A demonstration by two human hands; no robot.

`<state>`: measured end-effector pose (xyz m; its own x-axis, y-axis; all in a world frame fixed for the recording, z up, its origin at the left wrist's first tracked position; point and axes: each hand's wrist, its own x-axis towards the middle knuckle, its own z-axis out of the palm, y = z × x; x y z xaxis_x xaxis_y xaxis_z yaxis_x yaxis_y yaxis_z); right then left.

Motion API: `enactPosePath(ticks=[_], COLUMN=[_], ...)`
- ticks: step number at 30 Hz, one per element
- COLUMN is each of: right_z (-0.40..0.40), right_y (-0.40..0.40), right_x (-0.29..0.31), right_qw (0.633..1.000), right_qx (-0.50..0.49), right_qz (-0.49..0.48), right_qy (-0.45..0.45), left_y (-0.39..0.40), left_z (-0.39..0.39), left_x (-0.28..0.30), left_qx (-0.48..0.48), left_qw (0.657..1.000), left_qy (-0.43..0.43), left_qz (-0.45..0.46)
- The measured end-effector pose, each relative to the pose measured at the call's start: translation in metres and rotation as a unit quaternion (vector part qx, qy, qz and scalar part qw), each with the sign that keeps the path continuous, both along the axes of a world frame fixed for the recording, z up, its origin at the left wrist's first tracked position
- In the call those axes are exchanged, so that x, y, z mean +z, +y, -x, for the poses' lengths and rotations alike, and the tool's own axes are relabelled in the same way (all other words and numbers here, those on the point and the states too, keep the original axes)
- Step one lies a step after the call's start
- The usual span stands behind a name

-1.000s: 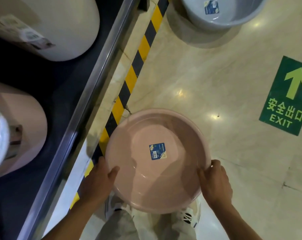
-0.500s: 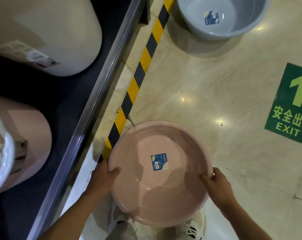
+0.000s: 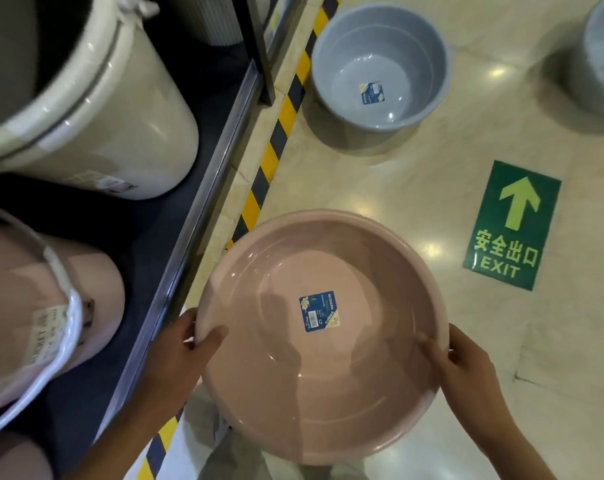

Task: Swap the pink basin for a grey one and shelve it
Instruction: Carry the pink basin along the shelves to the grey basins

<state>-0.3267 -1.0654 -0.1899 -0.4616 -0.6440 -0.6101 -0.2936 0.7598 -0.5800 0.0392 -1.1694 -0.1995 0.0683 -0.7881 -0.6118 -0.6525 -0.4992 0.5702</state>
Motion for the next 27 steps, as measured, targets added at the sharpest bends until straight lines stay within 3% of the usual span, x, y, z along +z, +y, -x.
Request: enactPosePath(ticks=[8, 13, 18, 27], right_z=[0.055, 0.091, 0.119, 0.154], right_y=[-0.023, -0.051, -0.098, -0.190], right_x=[0.152, 0.209, 0.213, 0.148], right_qw=[0.993, 0.989, 0.990, 0.993], right_qx=[-0.082, -0.102, -0.090, -0.092], right_qz=[0.086, 0.107, 0.105, 0.049], right_qy=[0.006, 0.016, 0.035, 0.046], left_y=[-0.037, -0.069, -0.115, -0.197], left_z=[0.073, 0.114, 0.142, 0.175], left_x=[0.159, 0.212, 0.207, 0.132], left_qx=[0.022, -0.016, -0.026, -0.006], left_qw=[0.995, 0.992, 0.991, 0.995], left_qy=[0.025, 0.024, 0.057, 0.087], left_qz=[0.098, 0.123, 0.122, 0.044])
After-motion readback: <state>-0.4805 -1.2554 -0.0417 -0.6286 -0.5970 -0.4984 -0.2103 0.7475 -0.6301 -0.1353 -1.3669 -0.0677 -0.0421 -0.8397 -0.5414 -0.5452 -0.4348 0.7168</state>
